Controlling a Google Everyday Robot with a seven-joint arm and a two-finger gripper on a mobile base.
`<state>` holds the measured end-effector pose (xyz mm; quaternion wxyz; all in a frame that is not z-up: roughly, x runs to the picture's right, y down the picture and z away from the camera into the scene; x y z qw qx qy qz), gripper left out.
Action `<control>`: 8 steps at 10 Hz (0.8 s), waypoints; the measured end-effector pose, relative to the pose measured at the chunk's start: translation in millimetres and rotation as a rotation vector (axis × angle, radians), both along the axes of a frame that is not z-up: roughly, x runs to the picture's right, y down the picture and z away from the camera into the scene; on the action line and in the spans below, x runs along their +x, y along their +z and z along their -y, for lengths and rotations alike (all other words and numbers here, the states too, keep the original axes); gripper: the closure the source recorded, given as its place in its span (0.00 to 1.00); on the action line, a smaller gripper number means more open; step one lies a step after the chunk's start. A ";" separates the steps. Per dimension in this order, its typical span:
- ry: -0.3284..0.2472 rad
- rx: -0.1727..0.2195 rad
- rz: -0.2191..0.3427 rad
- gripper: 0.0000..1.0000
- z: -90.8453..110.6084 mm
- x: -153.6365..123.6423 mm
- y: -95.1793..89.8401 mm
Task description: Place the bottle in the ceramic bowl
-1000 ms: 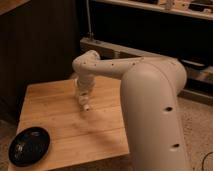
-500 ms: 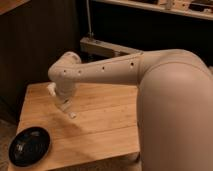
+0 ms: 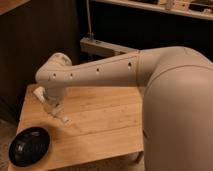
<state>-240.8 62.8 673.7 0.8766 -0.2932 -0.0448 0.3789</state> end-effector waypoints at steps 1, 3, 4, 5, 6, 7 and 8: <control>0.000 -0.002 0.001 0.82 -0.9 -0.6 0.5; 0.000 -0.001 0.000 0.82 -0.5 -0.1 0.7; 0.000 -0.002 0.000 0.82 -0.8 -0.1 0.8; 0.000 -0.002 -0.001 0.82 -0.6 0.3 1.1; 0.000 -0.002 0.000 0.82 -0.6 0.0 0.9; 0.000 -0.002 0.000 0.82 -0.4 0.1 1.1; -0.006 0.001 0.007 0.82 -0.2 -1.0 0.8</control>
